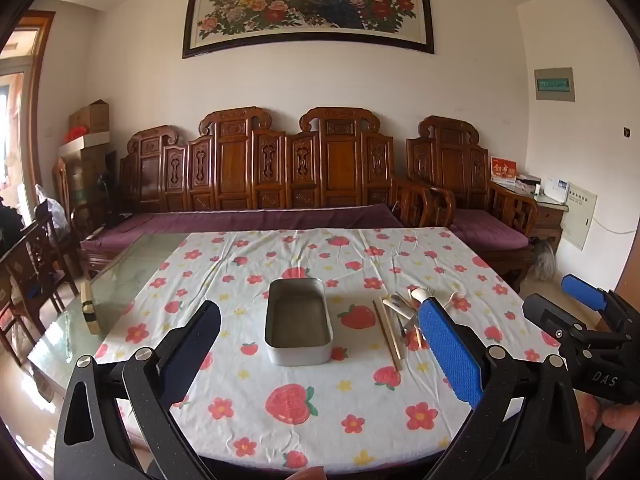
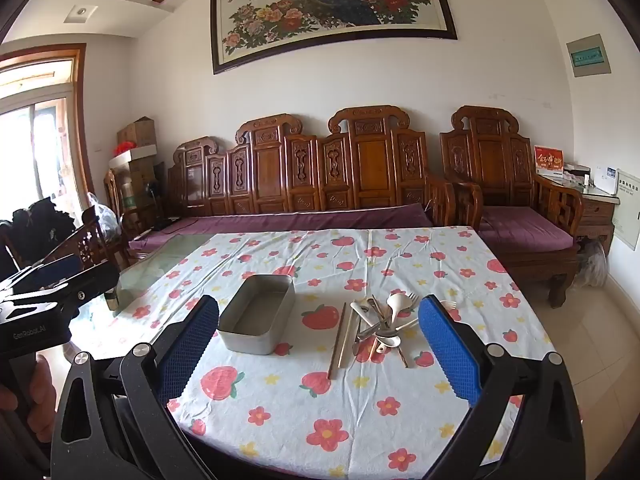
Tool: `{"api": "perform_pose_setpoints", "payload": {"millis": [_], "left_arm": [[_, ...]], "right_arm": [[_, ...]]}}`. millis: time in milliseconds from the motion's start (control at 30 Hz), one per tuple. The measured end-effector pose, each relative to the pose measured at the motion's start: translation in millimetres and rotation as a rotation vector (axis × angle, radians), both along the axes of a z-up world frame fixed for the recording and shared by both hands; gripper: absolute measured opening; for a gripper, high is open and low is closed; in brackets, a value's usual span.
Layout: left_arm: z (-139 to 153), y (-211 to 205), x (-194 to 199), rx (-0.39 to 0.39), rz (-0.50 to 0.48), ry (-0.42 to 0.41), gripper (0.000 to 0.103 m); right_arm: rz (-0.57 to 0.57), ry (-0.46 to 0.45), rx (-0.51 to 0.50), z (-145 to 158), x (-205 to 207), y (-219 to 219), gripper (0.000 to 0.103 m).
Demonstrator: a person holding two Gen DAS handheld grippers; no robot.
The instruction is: Organize utensils
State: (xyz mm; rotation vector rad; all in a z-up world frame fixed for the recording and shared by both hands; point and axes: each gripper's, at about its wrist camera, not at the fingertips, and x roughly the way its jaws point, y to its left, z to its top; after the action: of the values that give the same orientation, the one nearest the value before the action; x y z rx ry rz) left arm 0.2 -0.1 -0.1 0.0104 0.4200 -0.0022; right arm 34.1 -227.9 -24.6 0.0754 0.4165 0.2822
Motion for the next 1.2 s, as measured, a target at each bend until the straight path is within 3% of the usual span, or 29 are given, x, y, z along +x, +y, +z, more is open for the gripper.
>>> {"api": "perform_pose_setpoints", "payload": {"millis": [1200], "left_arm": [[1.2,1.3,-1.5,0.002,0.003,0.0,0.096]], "right_arm": [[-0.002,-0.003,-0.003,0.3,0.1,-0.7,0.1]]}}
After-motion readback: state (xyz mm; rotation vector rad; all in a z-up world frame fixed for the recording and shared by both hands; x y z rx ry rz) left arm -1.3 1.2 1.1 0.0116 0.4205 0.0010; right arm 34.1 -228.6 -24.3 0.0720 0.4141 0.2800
